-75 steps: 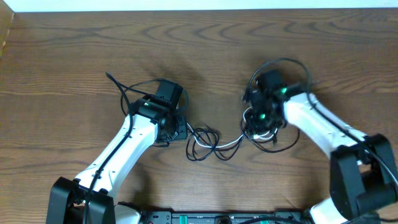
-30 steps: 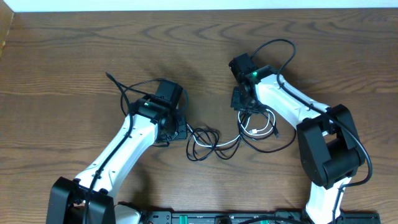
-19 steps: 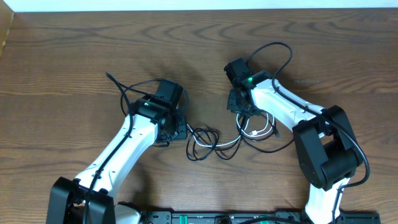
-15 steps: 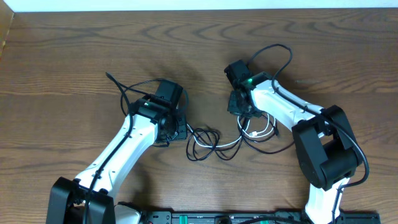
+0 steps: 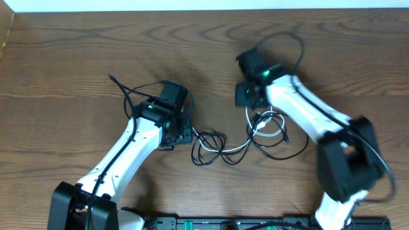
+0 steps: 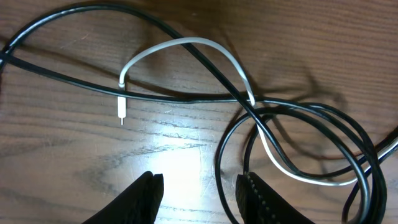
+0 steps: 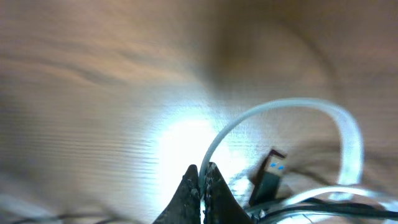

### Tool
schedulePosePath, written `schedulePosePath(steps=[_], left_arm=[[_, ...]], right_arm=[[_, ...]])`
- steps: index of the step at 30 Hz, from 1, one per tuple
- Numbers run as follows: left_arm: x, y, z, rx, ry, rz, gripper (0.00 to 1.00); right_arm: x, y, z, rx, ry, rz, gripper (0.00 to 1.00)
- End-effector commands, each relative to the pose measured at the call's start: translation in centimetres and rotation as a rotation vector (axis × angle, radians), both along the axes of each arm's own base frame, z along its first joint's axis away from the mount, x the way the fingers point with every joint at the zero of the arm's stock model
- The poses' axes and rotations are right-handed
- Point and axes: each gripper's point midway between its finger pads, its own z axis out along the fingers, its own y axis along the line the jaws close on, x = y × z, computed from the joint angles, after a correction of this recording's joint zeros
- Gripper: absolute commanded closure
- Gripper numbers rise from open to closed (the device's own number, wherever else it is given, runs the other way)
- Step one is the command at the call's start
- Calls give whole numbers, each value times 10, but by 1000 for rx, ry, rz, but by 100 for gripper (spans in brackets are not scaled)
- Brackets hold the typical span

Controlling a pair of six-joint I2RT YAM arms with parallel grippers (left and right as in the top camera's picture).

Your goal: Untangle cables

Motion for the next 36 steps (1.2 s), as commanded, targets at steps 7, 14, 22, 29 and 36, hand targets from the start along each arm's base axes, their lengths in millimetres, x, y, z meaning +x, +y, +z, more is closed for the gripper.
schedulePosePath(steps=[7, 14, 22, 29, 36], left_arm=[[-3, 2, -4, 10, 15, -6, 57], [-3, 2, -4, 10, 14, -6, 57], [-4, 2, -5, 12, 19, -5, 55], [-4, 2, -5, 13, 22, -6, 55], [-5, 2, -5, 13, 22, -6, 55]], right_arm=[[39, -53, 306, 40, -812, 35, 99], [20, -97, 333, 45, -849, -49, 96], [11, 13, 158, 238, -301, 495, 58], [-3, 71, 30, 200, -38, 660, 54], [6, 86, -18, -9, -83, 756, 54]])
